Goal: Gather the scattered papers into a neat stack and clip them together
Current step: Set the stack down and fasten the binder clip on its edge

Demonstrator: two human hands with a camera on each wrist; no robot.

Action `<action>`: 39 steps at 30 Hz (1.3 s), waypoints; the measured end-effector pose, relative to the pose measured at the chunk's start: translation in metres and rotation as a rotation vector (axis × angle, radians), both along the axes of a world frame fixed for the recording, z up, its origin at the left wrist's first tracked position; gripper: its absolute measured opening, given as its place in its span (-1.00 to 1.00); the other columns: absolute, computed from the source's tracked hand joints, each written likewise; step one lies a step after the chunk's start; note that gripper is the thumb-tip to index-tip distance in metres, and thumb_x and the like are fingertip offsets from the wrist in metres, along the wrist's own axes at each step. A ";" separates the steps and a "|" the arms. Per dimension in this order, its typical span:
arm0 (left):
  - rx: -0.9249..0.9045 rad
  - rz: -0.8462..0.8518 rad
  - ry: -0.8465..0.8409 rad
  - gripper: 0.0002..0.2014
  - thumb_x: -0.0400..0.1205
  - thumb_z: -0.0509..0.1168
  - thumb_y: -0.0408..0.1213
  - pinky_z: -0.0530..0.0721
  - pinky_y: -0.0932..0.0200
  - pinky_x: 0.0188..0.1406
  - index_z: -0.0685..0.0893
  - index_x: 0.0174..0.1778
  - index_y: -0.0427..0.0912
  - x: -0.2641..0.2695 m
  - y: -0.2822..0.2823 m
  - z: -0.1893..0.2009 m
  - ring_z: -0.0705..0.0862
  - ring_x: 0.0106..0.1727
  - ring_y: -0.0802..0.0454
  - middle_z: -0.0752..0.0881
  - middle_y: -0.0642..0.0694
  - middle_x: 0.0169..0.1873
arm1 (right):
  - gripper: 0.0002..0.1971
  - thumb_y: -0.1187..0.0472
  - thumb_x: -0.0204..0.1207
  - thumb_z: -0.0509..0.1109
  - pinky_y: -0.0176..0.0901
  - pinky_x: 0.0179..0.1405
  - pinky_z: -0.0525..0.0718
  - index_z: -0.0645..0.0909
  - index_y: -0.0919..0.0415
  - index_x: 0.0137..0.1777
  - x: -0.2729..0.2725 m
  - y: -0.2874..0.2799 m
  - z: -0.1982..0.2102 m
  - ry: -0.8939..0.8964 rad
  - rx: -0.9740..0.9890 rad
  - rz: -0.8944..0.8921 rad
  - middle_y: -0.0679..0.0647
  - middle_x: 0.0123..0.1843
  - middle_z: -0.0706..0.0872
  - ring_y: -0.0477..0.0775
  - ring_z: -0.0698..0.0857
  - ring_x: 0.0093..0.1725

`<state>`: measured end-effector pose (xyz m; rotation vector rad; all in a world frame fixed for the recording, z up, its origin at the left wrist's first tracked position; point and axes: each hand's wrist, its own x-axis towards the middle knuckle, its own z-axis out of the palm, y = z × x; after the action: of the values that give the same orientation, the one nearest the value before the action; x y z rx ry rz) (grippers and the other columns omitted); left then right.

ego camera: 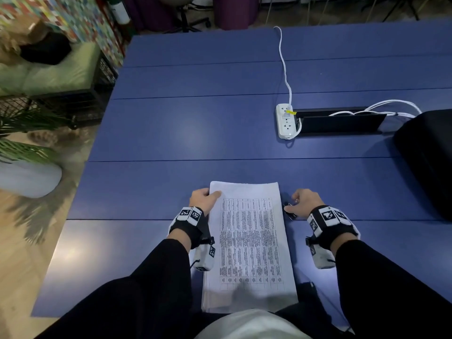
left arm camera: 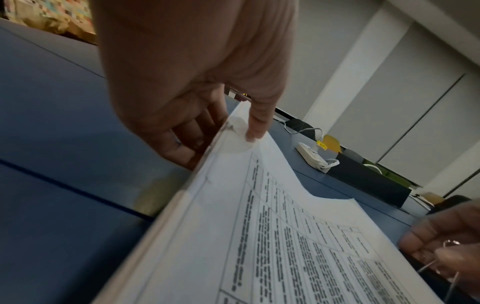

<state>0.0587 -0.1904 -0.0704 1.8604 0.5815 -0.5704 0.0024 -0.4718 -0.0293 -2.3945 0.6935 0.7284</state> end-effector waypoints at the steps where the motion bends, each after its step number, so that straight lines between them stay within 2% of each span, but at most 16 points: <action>1: 0.003 -0.011 -0.014 -0.62 0.16 0.39 0.04 0.75 -0.26 0.03 0.74 -0.29 -0.20 0.001 -0.001 0.000 0.81 -0.14 -0.23 0.83 -0.22 -0.23 | -0.52 0.11 0.35 0.54 -0.17 0.08 0.56 0.59 0.28 0.24 0.002 -0.002 0.003 -0.008 -0.009 -0.005 0.24 0.22 0.68 0.22 0.64 0.23; 5: 0.060 -0.055 -0.092 -0.82 0.44 0.32 -0.12 0.70 0.05 -0.04 0.68 -0.36 -0.15 -0.002 -0.010 0.025 0.67 -0.27 -0.08 0.72 -0.06 -0.38 | -0.54 0.18 0.36 0.55 -0.04 0.17 0.61 0.57 0.27 0.24 0.012 -0.004 0.018 -0.198 -0.023 -0.063 0.24 0.20 0.69 0.24 0.62 0.22; 7: 0.106 -0.079 -0.126 -0.80 0.50 0.28 -0.14 0.69 0.07 -0.08 0.68 -0.37 -0.15 -0.006 -0.010 0.026 0.65 -0.30 -0.07 0.70 -0.01 -0.43 | -0.61 0.23 0.39 0.51 0.01 0.20 0.61 0.57 0.22 0.20 0.018 0.002 0.027 -0.314 -0.025 -0.067 0.23 0.18 0.68 0.24 0.61 0.21; 9: 0.137 -0.110 -0.177 -0.77 0.47 0.27 -0.07 0.72 -0.01 -0.01 0.72 -0.27 -0.14 -0.012 -0.012 0.032 0.70 -0.27 -0.08 0.75 -0.02 -0.38 | -0.70 0.31 0.40 0.48 0.03 0.21 0.62 0.59 0.18 0.13 0.023 0.016 0.035 -0.423 0.007 -0.019 0.16 0.10 0.71 0.20 0.64 0.16; 12: 0.158 -0.193 -0.257 -0.84 0.55 0.31 -0.11 0.67 0.11 0.03 0.76 -0.16 -0.07 -0.020 -0.016 0.046 0.72 -0.16 0.01 0.76 0.05 -0.30 | -0.72 0.44 0.38 0.45 0.10 0.17 0.67 0.62 0.16 0.05 0.028 0.044 0.046 -0.531 0.101 0.178 0.08 0.01 0.77 0.14 0.73 0.08; 15: 0.236 -0.316 -0.355 -0.82 0.59 0.31 -0.09 0.61 0.15 -0.14 0.73 -0.18 -0.10 -0.027 -0.019 0.054 0.65 -0.30 0.00 0.68 0.07 -0.43 | -0.68 0.56 0.43 0.32 0.02 0.16 0.70 0.62 0.20 0.07 0.033 0.066 0.055 -0.563 0.193 0.361 0.10 0.04 0.77 0.09 0.78 0.05; 18: 0.314 -0.352 -0.416 -0.73 0.59 0.31 -0.07 0.43 0.19 -0.37 0.63 -0.28 -0.20 -0.031 -0.019 0.058 0.40 -0.52 0.03 0.43 0.03 -0.63 | -0.70 0.53 0.40 0.39 -0.10 0.14 0.70 0.64 0.16 0.02 0.040 0.076 0.057 -0.616 0.207 0.397 0.04 -0.05 0.81 -0.01 0.78 0.00; 20: 0.339 -0.373 -0.453 -0.70 0.59 0.31 -0.06 0.35 0.19 -0.43 0.58 -0.34 -0.20 -0.033 -0.018 0.061 0.33 -0.55 0.08 0.36 0.02 -0.65 | -0.68 0.52 0.36 0.40 -0.11 0.11 0.71 0.64 0.11 -0.02 0.042 0.078 0.057 -0.595 0.219 0.435 0.01 -0.13 0.82 -0.08 0.78 -0.06; 25: 0.323 -0.418 -0.549 -0.59 0.60 0.31 -0.04 0.28 0.13 -0.43 0.42 -0.52 -0.13 -0.038 -0.017 0.067 0.30 -0.49 -0.03 0.30 0.01 -0.66 | -0.68 0.53 0.35 0.39 -0.27 0.05 0.72 0.66 0.11 -0.04 0.042 0.077 0.062 -0.524 0.288 0.471 0.00 -0.17 0.81 -0.17 0.78 -0.14; 27: 0.259 -0.384 -0.581 -0.65 0.58 0.36 -0.10 0.36 0.13 -0.45 0.52 -0.47 -0.20 -0.040 -0.018 0.068 0.35 -0.49 -0.07 0.38 0.00 -0.64 | -0.72 0.53 0.34 0.44 -0.33 0.02 0.72 0.67 0.19 -0.03 0.042 0.076 0.067 -0.512 0.371 0.457 0.09 -0.15 0.81 -0.10 0.78 -0.11; 29: 0.163 -0.281 -0.569 -0.74 0.50 0.45 -0.19 0.52 0.15 -0.43 0.60 -0.46 -0.16 -0.040 -0.018 0.067 0.49 -0.50 -0.02 0.56 -0.01 -0.60 | -0.72 0.52 0.34 0.46 -0.31 0.04 0.73 0.67 0.22 -0.01 0.041 0.075 0.068 -0.505 0.432 0.450 0.13 -0.12 0.80 -0.04 0.79 -0.07; 32: 0.071 -0.148 -0.519 -0.71 0.40 0.54 -0.30 0.54 0.23 -0.42 0.55 -0.52 -0.07 -0.039 -0.019 0.069 0.53 -0.48 0.08 0.63 0.01 -0.54 | -0.67 0.48 0.37 0.47 -0.21 0.10 0.74 0.64 0.16 0.09 0.044 0.075 0.068 -0.450 0.436 0.475 0.14 -0.04 0.78 -0.03 0.78 0.02; 34: 0.054 -0.140 -0.508 -0.70 0.39 0.55 -0.33 0.50 0.31 -0.45 0.55 -0.52 -0.06 -0.039 -0.020 0.071 0.50 -0.49 0.11 0.61 0.03 -0.54 | -0.58 0.43 0.42 0.42 -0.19 0.18 0.70 0.60 0.10 0.26 0.048 0.076 0.070 -0.404 0.402 0.525 0.14 0.10 0.77 -0.07 0.75 0.10; 36: 0.045 -0.126 -0.517 -0.73 0.39 0.54 -0.32 0.49 0.37 -0.47 0.56 -0.49 -0.09 -0.039 -0.021 0.074 0.48 -0.50 0.14 0.58 0.07 -0.54 | -0.52 0.41 0.47 0.38 -0.20 0.25 0.64 0.55 0.08 0.39 0.050 0.077 0.072 -0.390 0.371 0.568 0.03 0.34 0.66 -0.10 0.74 0.11; 38: 0.044 -0.121 -0.537 -0.79 0.40 0.54 -0.26 0.53 0.33 -0.43 0.60 -0.37 -0.15 -0.039 -0.022 0.076 0.50 -0.48 0.10 0.60 0.05 -0.47 | -0.57 0.43 0.48 0.38 -0.18 0.24 0.66 0.59 0.10 0.33 0.047 0.078 0.072 -0.439 0.427 0.515 -0.06 0.44 0.56 -0.08 0.77 0.06; 39: 0.058 -0.141 -0.538 -0.82 0.41 0.52 -0.20 0.58 0.30 -0.39 0.64 -0.28 -0.15 -0.038 -0.022 0.078 0.54 -0.45 0.08 0.64 0.06 -0.40 | -0.66 0.44 0.46 0.41 -0.16 0.18 0.70 0.64 0.13 0.19 0.044 0.080 0.072 -0.478 0.470 0.454 -0.04 0.40 0.60 -0.07 0.79 0.02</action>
<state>0.0209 -0.2128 0.0077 2.0119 0.1110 -0.1254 0.0460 -0.3922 0.0427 -2.1612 -0.2071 0.3958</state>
